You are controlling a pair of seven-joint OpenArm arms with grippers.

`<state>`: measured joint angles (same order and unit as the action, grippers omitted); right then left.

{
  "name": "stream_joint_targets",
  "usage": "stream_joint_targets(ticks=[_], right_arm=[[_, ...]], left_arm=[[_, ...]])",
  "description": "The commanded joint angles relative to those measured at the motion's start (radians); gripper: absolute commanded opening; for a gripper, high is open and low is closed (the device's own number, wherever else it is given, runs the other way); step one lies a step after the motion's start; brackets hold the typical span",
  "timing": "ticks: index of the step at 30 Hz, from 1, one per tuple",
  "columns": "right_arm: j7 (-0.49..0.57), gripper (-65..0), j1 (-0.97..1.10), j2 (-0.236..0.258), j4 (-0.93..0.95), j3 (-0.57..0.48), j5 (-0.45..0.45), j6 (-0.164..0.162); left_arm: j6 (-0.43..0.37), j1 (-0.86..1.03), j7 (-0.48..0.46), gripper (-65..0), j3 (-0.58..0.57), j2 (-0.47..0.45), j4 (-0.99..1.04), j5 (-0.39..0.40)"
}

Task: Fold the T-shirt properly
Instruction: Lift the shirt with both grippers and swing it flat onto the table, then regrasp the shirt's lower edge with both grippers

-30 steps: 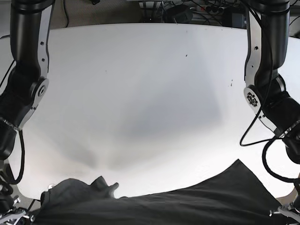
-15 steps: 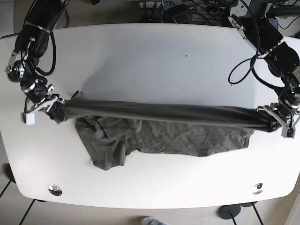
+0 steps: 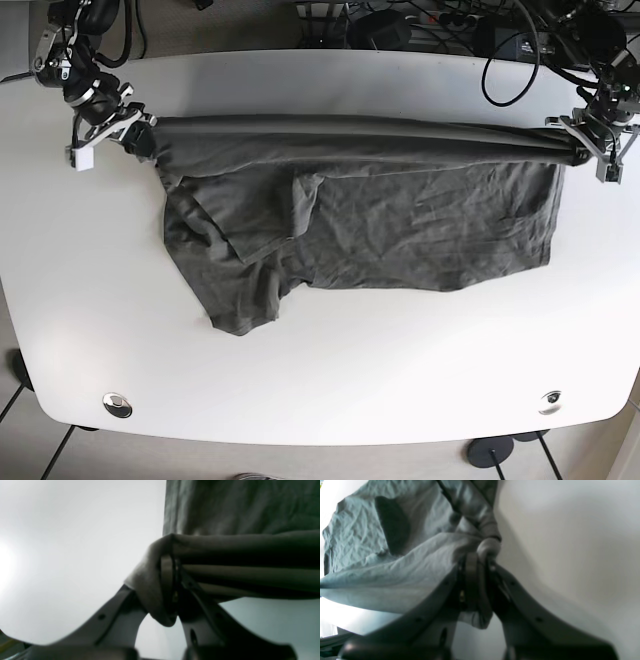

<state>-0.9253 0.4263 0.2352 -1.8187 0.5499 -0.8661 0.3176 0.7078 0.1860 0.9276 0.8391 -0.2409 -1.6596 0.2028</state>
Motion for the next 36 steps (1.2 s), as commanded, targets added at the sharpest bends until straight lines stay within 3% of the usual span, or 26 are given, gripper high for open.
stream_joint_targets(ticks=[1,4,6,9,11,12,20,27,31,36], right_arm=[[0.024,-62.8,0.021,0.011,-0.019,0.012,-0.006,0.004],[0.024,-62.3,0.052,0.011,-0.019,0.009,-0.006,0.004],[0.021,-59.1,0.065,0.011,-0.019,0.009,-0.006,0.004],[0.024,-39.3,0.079,0.011,-0.039,0.012,-0.006,0.004],[0.024,-24.1,0.081,0.008,-0.069,0.012,-0.008,0.004],[0.024,-20.6,0.079,0.008,-0.079,0.012,-0.008,0.004],[0.024,-24.6,-0.140,-0.009,0.046,-0.008,0.040,0.004],[0.027,-25.0,-0.406,-0.006,0.353,-0.124,0.176,0.004],[0.030,-25.0,-0.436,-0.010,0.411,-0.170,0.183,0.004],[0.125,-25.0,-0.435,-0.040,0.440,-0.239,0.189,0.004]], left_arm=[[-0.010,0.014,-0.017,-64.3,0.021,-0.022,-0.018,-0.001],[-0.010,0.045,-0.017,-63.6,0.026,-0.022,-0.020,-0.001],[-0.010,0.051,-0.017,-52.6,0.022,-0.022,-0.024,-0.003],[-0.010,0.051,-0.017,-37.2,0.022,-0.022,-0.024,-0.003],[-0.010,0.050,-0.017,-34.9,0.021,-0.022,-0.024,-0.003],[-0.010,0.050,-0.017,-34.7,0.021,-0.022,-0.024,-0.003],[-0.010,0.010,-0.017,-35.0,0.019,-0.022,-0.106,-0.001],[-0.010,0.008,-0.017,-35.0,-0.019,-0.022,-0.109,-0.001],[-0.010,0.008,-0.017,-35.0,-0.013,-0.022,-0.113,0.007],[-0.010,0.011,-0.017,-35.0,0.035,-0.022,-0.164,0.180]])
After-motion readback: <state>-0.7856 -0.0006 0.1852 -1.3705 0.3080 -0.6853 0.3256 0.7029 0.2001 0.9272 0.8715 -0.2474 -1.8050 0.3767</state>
